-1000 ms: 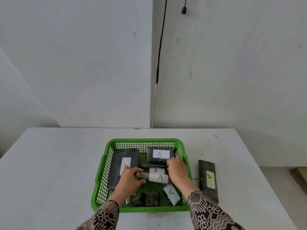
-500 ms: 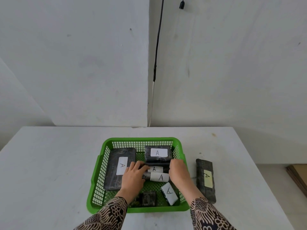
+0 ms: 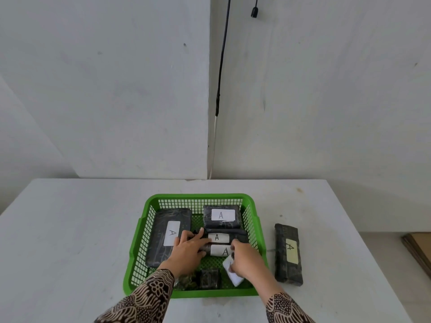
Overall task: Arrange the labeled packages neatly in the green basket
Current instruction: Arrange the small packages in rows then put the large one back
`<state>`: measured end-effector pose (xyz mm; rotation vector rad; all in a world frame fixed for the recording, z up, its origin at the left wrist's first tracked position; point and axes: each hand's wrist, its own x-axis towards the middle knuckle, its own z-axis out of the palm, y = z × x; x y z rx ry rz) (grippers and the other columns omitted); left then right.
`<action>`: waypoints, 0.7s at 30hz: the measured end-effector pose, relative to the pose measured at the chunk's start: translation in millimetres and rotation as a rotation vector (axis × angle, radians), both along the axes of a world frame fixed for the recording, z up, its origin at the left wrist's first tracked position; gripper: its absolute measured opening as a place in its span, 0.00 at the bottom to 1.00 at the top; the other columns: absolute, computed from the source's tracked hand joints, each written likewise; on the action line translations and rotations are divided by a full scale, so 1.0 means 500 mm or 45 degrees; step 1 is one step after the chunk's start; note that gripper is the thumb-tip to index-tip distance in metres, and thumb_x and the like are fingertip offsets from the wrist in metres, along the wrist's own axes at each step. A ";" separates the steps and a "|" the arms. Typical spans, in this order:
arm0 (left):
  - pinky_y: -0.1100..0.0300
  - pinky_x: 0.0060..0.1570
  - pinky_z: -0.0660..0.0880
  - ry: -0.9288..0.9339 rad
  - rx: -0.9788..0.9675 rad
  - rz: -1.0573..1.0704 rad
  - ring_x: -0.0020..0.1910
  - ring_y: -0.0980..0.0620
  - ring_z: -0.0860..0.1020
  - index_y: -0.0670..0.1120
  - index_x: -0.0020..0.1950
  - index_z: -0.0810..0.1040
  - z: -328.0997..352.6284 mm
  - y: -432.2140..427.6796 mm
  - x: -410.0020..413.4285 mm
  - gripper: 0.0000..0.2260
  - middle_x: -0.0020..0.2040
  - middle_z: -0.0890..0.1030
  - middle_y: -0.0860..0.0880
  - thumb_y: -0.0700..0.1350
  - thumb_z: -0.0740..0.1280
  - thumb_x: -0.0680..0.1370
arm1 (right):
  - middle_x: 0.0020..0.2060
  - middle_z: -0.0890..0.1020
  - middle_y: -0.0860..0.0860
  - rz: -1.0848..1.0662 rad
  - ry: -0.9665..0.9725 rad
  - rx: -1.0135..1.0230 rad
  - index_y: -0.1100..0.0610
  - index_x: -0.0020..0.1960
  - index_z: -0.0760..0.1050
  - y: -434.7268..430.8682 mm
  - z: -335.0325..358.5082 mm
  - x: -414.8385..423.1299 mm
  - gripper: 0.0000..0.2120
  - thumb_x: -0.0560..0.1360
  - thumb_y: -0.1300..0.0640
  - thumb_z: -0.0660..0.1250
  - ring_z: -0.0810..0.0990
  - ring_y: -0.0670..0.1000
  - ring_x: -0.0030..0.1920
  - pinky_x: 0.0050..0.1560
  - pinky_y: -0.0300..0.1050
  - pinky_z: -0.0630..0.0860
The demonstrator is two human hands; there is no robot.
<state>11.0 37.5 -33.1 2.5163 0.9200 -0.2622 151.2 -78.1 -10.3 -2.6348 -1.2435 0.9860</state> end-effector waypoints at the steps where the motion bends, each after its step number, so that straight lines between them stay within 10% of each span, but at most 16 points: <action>1: 0.50 0.65 0.58 -0.072 -0.071 0.062 0.68 0.49 0.61 0.59 0.70 0.66 0.006 0.000 0.004 0.18 0.76 0.60 0.56 0.50 0.59 0.79 | 0.57 0.79 0.53 -0.048 0.081 0.087 0.52 0.65 0.68 -0.001 0.009 0.006 0.25 0.71 0.58 0.71 0.80 0.51 0.48 0.42 0.42 0.77; 4: 0.52 0.59 0.72 -0.501 -0.269 0.395 0.57 0.53 0.75 0.56 0.60 0.76 0.032 -0.011 0.014 0.11 0.64 0.78 0.54 0.49 0.62 0.79 | 0.52 0.79 0.48 -0.269 0.379 0.387 0.47 0.61 0.72 0.004 0.050 0.024 0.16 0.74 0.55 0.68 0.80 0.45 0.38 0.29 0.34 0.75; 10: 0.69 0.32 0.75 -1.074 -1.025 0.647 0.37 0.58 0.81 0.48 0.51 0.81 0.096 -0.027 0.012 0.11 0.39 0.85 0.51 0.52 0.67 0.73 | 0.43 0.84 0.52 -0.508 0.657 0.713 0.39 0.53 0.76 0.031 0.100 0.031 0.12 0.72 0.53 0.70 0.85 0.49 0.35 0.42 0.47 0.83; 18: 0.54 0.44 0.81 -1.091 -0.760 1.083 0.42 0.47 0.83 0.42 0.56 0.74 0.080 0.035 0.013 0.14 0.47 0.82 0.44 0.43 0.72 0.73 | 0.47 0.82 0.48 -0.465 0.623 0.800 0.45 0.64 0.70 0.092 0.093 -0.001 0.21 0.73 0.55 0.68 0.83 0.47 0.41 0.34 0.30 0.76; 21: 0.49 0.48 0.80 -0.951 -0.554 1.148 0.43 0.47 0.82 0.44 0.53 0.74 0.070 0.069 0.011 0.12 0.47 0.81 0.45 0.45 0.72 0.73 | 0.61 0.75 0.51 -0.365 0.391 0.719 0.49 0.67 0.69 0.104 0.065 -0.015 0.20 0.76 0.58 0.65 0.77 0.47 0.55 0.54 0.37 0.76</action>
